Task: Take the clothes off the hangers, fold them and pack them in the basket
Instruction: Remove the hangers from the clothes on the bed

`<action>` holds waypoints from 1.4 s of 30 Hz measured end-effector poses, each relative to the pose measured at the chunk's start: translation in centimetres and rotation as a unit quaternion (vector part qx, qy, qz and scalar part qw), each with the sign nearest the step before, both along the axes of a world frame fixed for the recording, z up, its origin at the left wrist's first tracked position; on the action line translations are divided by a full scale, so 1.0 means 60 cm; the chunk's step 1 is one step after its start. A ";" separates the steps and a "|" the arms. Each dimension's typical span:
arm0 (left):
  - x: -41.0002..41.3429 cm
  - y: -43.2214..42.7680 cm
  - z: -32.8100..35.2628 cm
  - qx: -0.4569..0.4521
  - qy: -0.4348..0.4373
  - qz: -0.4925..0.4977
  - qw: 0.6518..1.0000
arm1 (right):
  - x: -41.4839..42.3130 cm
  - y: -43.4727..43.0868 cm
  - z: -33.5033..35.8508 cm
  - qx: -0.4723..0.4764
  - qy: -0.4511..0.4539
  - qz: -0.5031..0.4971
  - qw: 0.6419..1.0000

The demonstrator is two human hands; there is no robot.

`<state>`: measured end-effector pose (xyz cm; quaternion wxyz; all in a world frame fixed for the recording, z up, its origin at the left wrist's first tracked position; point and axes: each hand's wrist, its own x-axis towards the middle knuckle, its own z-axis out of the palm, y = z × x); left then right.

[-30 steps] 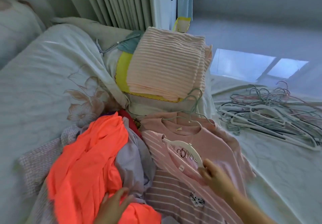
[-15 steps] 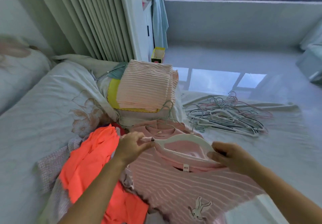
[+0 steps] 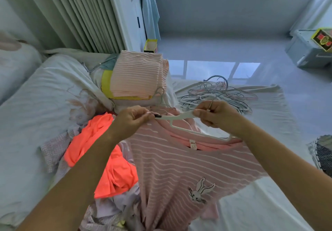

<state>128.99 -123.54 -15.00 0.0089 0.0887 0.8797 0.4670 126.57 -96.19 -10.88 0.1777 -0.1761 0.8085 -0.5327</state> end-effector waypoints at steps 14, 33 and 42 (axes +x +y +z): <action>0.053 -0.057 -0.104 0.130 -0.053 0.297 0.944 | 0.030 0.139 -0.001 -0.134 -0.052 -0.097 0.985; -0.001 0.081 -0.082 -0.066 0.221 0.236 0.944 | 0.057 0.111 -0.014 -0.121 -0.024 -0.067 0.990; 0.042 0.109 -0.069 0.146 -0.067 0.206 0.965 | -0.030 0.157 0.014 -0.543 -0.112 -0.173 0.814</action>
